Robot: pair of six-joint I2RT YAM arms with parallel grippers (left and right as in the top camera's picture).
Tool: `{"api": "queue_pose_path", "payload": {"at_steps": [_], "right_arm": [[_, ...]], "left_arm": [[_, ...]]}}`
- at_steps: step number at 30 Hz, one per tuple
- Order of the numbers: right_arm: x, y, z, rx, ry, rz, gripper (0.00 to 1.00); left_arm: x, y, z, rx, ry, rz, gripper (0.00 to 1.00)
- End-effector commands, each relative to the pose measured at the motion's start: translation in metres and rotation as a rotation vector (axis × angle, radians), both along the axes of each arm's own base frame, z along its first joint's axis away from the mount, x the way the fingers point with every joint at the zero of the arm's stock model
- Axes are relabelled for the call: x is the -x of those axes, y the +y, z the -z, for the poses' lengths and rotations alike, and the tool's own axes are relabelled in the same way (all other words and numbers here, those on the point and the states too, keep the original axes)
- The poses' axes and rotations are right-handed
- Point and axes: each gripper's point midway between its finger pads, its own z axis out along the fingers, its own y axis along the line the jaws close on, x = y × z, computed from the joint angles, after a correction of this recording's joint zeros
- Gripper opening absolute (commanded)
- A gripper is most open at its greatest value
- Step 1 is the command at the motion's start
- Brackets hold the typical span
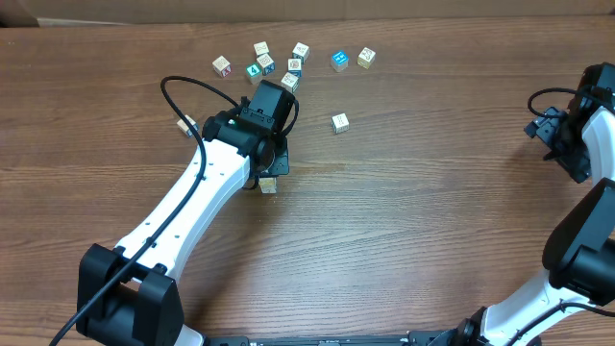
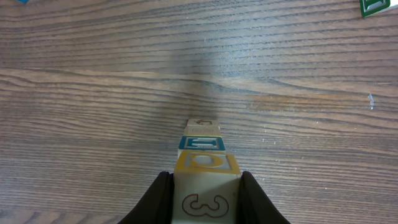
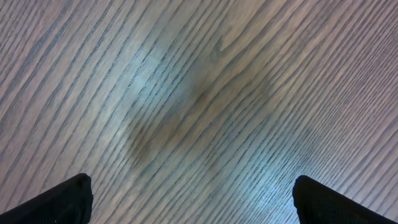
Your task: Form a tower
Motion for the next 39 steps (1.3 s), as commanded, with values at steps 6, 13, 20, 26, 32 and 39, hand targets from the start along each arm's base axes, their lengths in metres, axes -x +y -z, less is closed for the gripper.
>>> {"api": "queue_pose_path", "payload": {"at_steps": [6,13,20,26,32,39], "right_arm": [[-0.0049,-0.0053,-0.0169,0.027,-0.041,0.002,1.0],[-0.0049,-0.0053,-0.0169,0.027,-0.041,0.002,1.0],[-0.0049,-0.0053,-0.0169,0.027,-0.041,0.002,1.0],[-0.0049,-0.0053,-0.0169,0.027,-0.041,0.002,1.0],[-0.0049,-0.0053,-0.0169,0.027,-0.041,0.002,1.0],[-0.0049,-0.0053,-0.0169,0.027,-0.041,0.002,1.0]], "left_arm": [[-0.0006,0.0014,0.0022,-0.021,-0.004,0.014,0.05],[-0.0007,0.0014,0.0022,-0.021,-0.005,0.014,0.05],[-0.001,0.0021,0.0022,-0.021,-0.005,0.012,0.07],[-0.0011,0.0025,0.0021,-0.023,-0.006,0.011,0.07],[0.0006,0.0042,0.0028,-0.027,0.003,0.009,0.07],[0.0011,0.0043,0.0029,-0.028,0.005,0.009,0.07]]}}
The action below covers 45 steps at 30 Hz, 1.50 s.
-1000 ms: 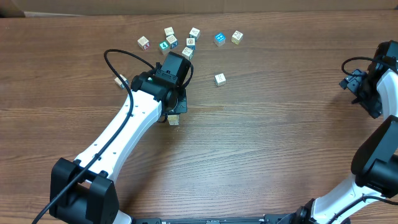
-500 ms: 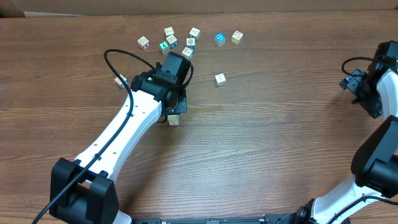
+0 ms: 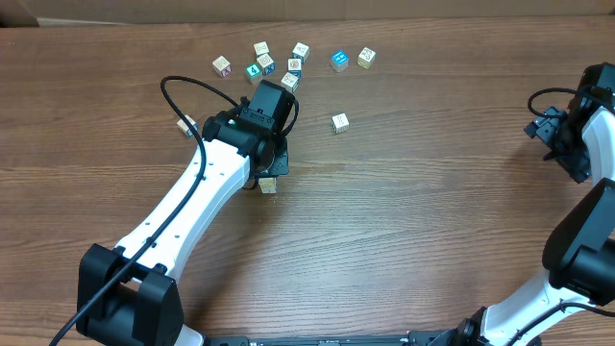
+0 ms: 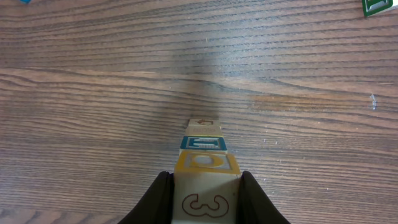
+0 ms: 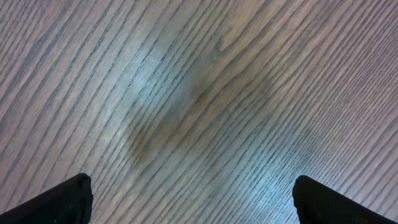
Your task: Form a tower
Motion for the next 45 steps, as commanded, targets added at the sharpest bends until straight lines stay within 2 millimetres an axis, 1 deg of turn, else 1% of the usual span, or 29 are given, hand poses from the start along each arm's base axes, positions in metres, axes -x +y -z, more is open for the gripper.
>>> {"api": "queue_pose_path", "payload": {"at_steps": [1,8,17,27,31,45], "right_arm": [[-0.0049,-0.0053,-0.0169,0.027,-0.041,0.002,1.0],[-0.0049,-0.0053,-0.0169,0.027,-0.041,0.002,1.0],[-0.0049,-0.0053,-0.0169,0.027,-0.041,0.002,1.0],[-0.0049,-0.0053,-0.0169,0.027,-0.041,0.002,1.0],[-0.0049,-0.0053,-0.0169,0.027,-0.041,0.002,1.0],[-0.0049,-0.0053,-0.0169,0.027,-0.041,0.002,1.0]], "left_arm": [[0.0008,0.0036,0.0027,-0.023,0.004,0.01,0.07],[0.0016,0.0034,0.0036,-0.024,0.007,0.011,0.07],[0.0049,0.0051,0.0107,-0.03,0.019,0.011,0.06],[0.0023,0.0039,0.01,-0.024,0.008,0.01,0.08],[0.001,0.0034,0.0096,-0.021,0.002,0.006,0.06],[-0.0005,0.0032,0.0114,-0.022,0.002,0.006,0.11]]}}
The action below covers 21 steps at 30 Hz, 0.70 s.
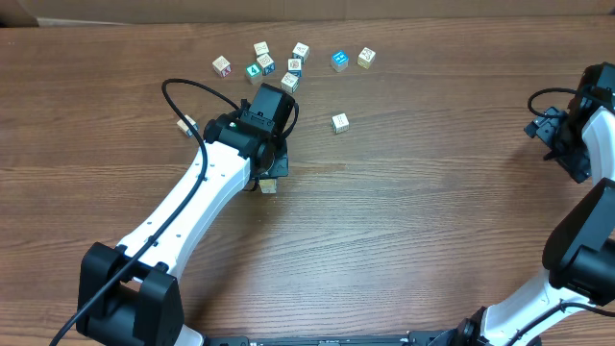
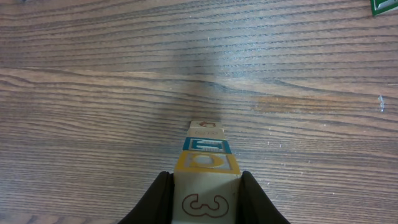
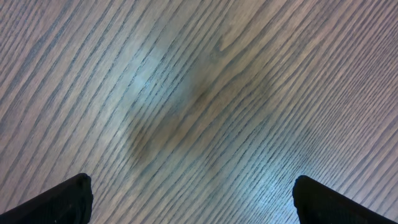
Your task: Form a tower
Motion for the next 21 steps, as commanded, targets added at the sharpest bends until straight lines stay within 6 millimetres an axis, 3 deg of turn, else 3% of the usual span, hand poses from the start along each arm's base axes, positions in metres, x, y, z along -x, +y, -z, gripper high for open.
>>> {"api": "queue_pose_path", "payload": {"at_steps": [1,21], "right_arm": [[-0.0049,-0.0053,-0.0169,0.027,-0.041,0.002,1.0],[-0.0049,-0.0053,-0.0169,0.027,-0.041,0.002,1.0]], "left_arm": [[-0.0002,0.0021,0.0044,-0.018,0.007,0.008,0.11],[-0.0004,0.0019,0.0043,-0.017,0.006,0.009,0.28]]}}
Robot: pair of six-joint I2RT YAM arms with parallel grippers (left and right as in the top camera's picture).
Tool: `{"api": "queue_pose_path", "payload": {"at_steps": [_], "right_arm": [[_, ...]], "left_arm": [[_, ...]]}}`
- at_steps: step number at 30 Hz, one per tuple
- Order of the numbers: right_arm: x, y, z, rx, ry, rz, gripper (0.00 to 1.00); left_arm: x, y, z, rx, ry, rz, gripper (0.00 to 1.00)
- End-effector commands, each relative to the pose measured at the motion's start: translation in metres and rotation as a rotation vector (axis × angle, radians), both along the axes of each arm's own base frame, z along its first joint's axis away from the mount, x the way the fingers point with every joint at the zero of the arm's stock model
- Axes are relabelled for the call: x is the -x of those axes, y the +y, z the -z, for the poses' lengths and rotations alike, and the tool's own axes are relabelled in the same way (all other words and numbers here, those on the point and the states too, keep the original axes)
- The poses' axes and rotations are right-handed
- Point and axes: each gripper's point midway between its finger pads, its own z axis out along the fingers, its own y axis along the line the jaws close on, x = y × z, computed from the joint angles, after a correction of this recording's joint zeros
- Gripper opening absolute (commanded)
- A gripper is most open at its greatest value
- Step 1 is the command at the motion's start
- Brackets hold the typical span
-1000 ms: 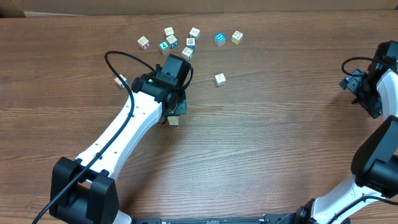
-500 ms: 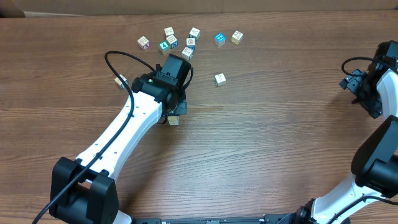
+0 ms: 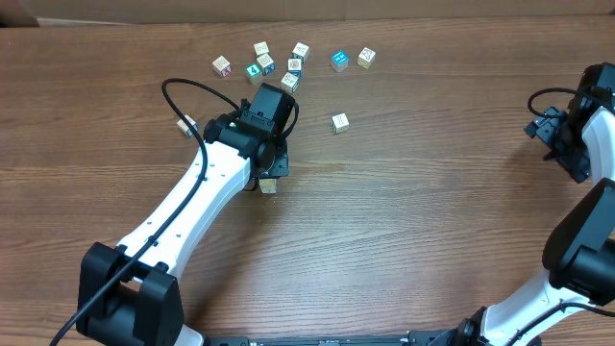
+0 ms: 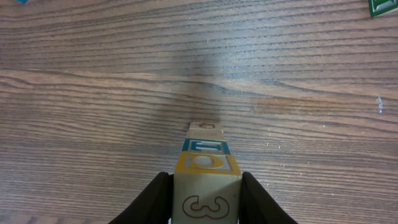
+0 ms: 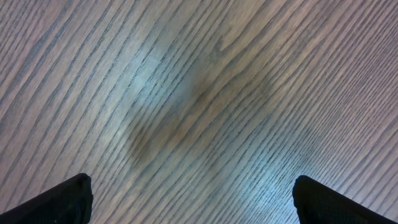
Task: Form a tower
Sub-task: 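Open the left gripper to release the '3' block on the stack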
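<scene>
In the left wrist view my left gripper (image 4: 206,198) is shut on the top block (image 4: 206,186), pale with a yellow-framed upper face and a brown "3"-like mark. It sits on a tower: a blue-framed block (image 4: 205,145) under it and a plain one (image 4: 204,127) lower down. Overhead, the tower (image 3: 268,185) peeks out beneath the left gripper (image 3: 266,168), left of the table's centre. My right gripper (image 5: 193,193) is open over bare wood, at the right edge (image 3: 555,132) overhead.
Several loose letter blocks lie at the back, among them a white one (image 3: 339,122), a blue one (image 3: 339,61) and a green one (image 3: 254,69). One small block (image 3: 184,126) lies left of the arm. A black cable (image 3: 187,106) loops over the left arm.
Almost nothing. The left wrist view has shifted very slightly over the table; the left gripper still grips the top block on the tower. The right arm is unmoved.
At every earlier moment my left gripper was shut on the yellow-framed block resting on the blue-framed and plain blocks, and the right gripper stood open at the right edge. Only tiny shifts of the left wrist show; the stack stands the same now.
</scene>
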Motion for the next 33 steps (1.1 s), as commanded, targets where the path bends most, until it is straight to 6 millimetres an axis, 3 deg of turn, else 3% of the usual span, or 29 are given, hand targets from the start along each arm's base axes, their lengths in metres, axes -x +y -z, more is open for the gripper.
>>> {"api": "queue_pose_path", "payload": {"at_steps": [1,33], "right_arm": [[-0.0048,-0.0055,-0.0171,0.028,-0.041,0.002,1.0],[-0.0048,-0.0055,-0.0171,0.028,-0.041,0.002,1.0]], "left_arm": [[0.0005,0.0021,0.0046,-0.018,0.009,0.009,0.29],[0.002,0.0019,0.0058,-0.019,0.017,0.011,0.33]]}}
